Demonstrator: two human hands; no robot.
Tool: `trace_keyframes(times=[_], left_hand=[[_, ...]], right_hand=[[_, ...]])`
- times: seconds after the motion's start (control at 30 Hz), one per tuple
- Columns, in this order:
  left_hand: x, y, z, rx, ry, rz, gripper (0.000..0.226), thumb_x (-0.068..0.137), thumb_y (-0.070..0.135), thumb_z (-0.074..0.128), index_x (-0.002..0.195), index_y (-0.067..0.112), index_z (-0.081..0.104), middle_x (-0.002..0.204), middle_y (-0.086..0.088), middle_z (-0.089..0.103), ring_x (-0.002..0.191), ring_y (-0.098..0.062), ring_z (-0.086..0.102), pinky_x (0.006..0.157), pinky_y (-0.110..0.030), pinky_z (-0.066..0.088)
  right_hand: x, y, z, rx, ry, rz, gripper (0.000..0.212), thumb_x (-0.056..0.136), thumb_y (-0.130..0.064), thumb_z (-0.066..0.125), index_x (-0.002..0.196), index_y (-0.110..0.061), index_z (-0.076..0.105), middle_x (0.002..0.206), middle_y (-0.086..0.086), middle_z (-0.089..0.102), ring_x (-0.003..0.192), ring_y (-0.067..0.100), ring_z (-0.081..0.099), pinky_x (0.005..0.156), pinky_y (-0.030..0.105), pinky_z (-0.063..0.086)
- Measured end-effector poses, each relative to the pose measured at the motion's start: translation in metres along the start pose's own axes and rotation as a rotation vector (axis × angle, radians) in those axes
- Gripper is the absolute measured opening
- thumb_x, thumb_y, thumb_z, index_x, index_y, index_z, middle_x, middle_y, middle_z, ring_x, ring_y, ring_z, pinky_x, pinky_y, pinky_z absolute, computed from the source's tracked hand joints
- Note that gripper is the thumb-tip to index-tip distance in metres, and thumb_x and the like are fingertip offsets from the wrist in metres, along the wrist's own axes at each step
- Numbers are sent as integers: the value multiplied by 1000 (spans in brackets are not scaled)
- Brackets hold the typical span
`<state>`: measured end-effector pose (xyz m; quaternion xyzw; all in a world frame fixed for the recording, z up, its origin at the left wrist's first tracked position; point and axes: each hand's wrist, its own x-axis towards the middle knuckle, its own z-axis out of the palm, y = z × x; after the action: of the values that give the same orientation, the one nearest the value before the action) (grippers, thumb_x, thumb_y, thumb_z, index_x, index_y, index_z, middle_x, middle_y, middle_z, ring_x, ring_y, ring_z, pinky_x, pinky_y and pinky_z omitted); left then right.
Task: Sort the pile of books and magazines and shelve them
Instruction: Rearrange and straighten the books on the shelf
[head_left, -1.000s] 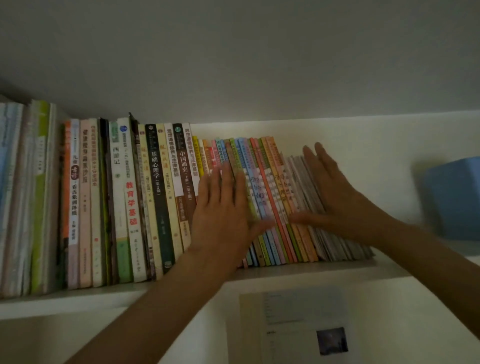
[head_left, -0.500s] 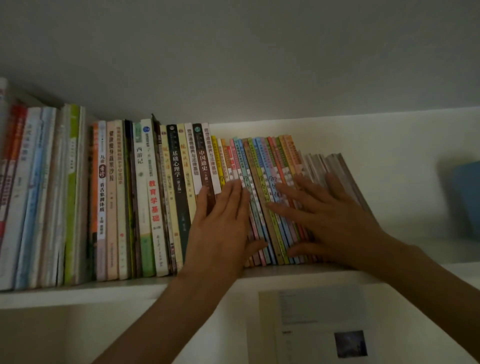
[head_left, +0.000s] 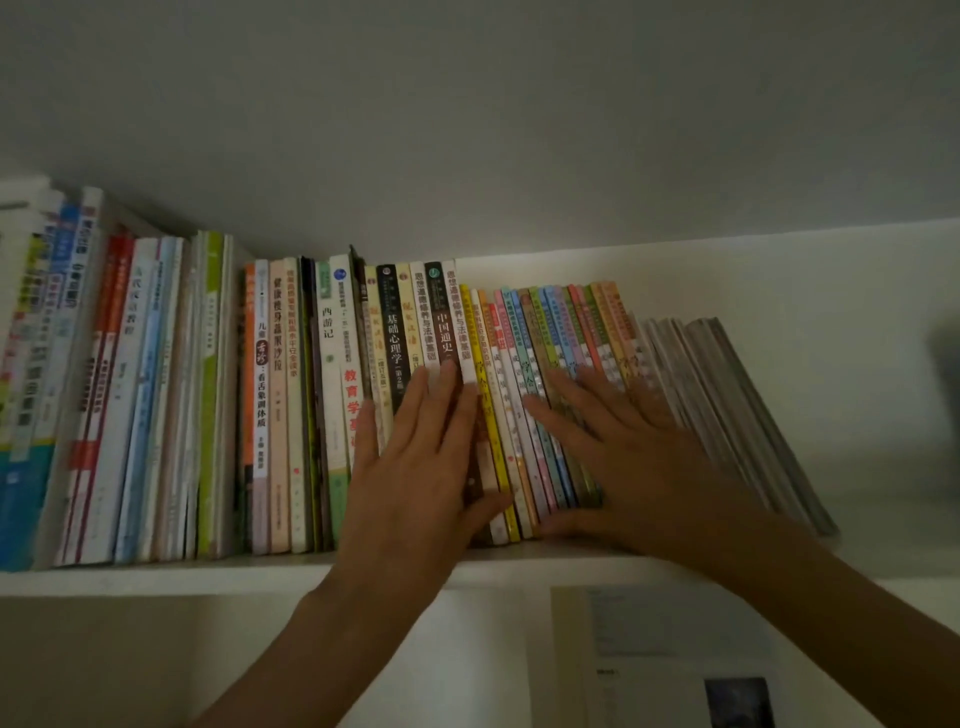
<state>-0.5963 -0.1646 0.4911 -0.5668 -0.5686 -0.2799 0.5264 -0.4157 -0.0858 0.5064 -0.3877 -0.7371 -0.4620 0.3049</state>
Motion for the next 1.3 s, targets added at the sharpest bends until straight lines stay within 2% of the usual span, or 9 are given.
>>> trace_keyframes(times=[0.13, 0.23, 0.3, 0.4, 0.57, 0.67, 1.0, 1.17, 1.3], left_hand=[[-2, -5, 5, -56, -127, -117, 86, 78, 69, 21, 144, 15, 25, 151, -8, 28, 135, -25, 28, 99, -53, 22], [-1, -4, 5, -150, -101, -133, 87, 74, 71, 15, 138, 28, -25, 147, 8, -31, 137, -17, -22, 106, -43, -11], [-1, -6, 4, -131, -86, -112, 87, 76, 72, 16, 145, 25, -12, 153, 4, -17, 141, -19, -8, 107, -46, -1], [-3, -9, 6, -174, -133, -91, 79, 86, 67, 19, 144, 15, 28, 151, -6, 28, 135, -26, 29, 98, -52, 22], [-11, -26, 19, -329, -7, -3, 75, 85, 68, 17, 147, 31, -1, 153, 16, -10, 142, -6, -9, 110, -40, -2], [-13, -32, 24, -328, -16, 21, 76, 85, 70, 18, 147, 31, 1, 154, 15, -6, 140, -3, -9, 109, -41, 0], [-13, -29, 21, -375, -28, 6, 83, 77, 72, 20, 146, 34, -4, 150, 20, -16, 140, -4, -12, 110, -37, -4], [-13, -28, 13, -339, -117, 5, 97, 60, 85, 15, 133, 40, -32, 138, 25, -40, 128, 4, -39, 107, -32, -20], [-13, -31, 7, -305, -131, -11, 95, 63, 82, 16, 133, 38, -31, 138, 23, -40, 135, -4, -30, 109, -34, -16]], right_hand=[[9, -7, 1, 51, -36, 10, 110, 50, -88, 50, 137, -21, 41, 141, 12, 47, 131, 33, 36, 97, 53, 26], [11, -19, -11, 106, -11, 22, 117, 50, -73, 72, 145, -21, 28, 154, 15, 23, 140, 38, 24, 104, 52, 11], [10, -21, -13, 259, -16, 9, 104, 76, -63, 60, 149, -30, -5, 157, 4, -19, 143, 28, -17, 107, 43, -14], [13, -22, -13, 426, 15, -7, 85, 83, -72, 36, 144, -42, -14, 153, -7, -29, 135, 16, -35, 106, 38, -22], [25, -18, -9, 440, -43, -7, 84, 79, -74, 37, 141, -46, -13, 141, -17, -35, 130, 9, -37, 104, 37, -23], [26, -18, 1, 365, 40, -21, 88, 67, -82, 21, 137, -47, -18, 145, -14, -31, 132, 11, -35, 101, 38, -26], [28, -29, -25, 239, 77, -61, 103, 80, -58, 58, 145, -31, -18, 154, -1, -26, 140, 27, -27, 106, 44, -20], [41, -14, -23, 264, -57, -159, 110, 75, -68, 54, 133, -41, -35, 145, -18, -33, 131, 16, -38, 107, 44, -22], [42, -19, -27, 316, -49, -108, 115, 75, -65, 58, 128, -37, -41, 139, -19, -30, 128, 9, -37, 106, 42, -24]])
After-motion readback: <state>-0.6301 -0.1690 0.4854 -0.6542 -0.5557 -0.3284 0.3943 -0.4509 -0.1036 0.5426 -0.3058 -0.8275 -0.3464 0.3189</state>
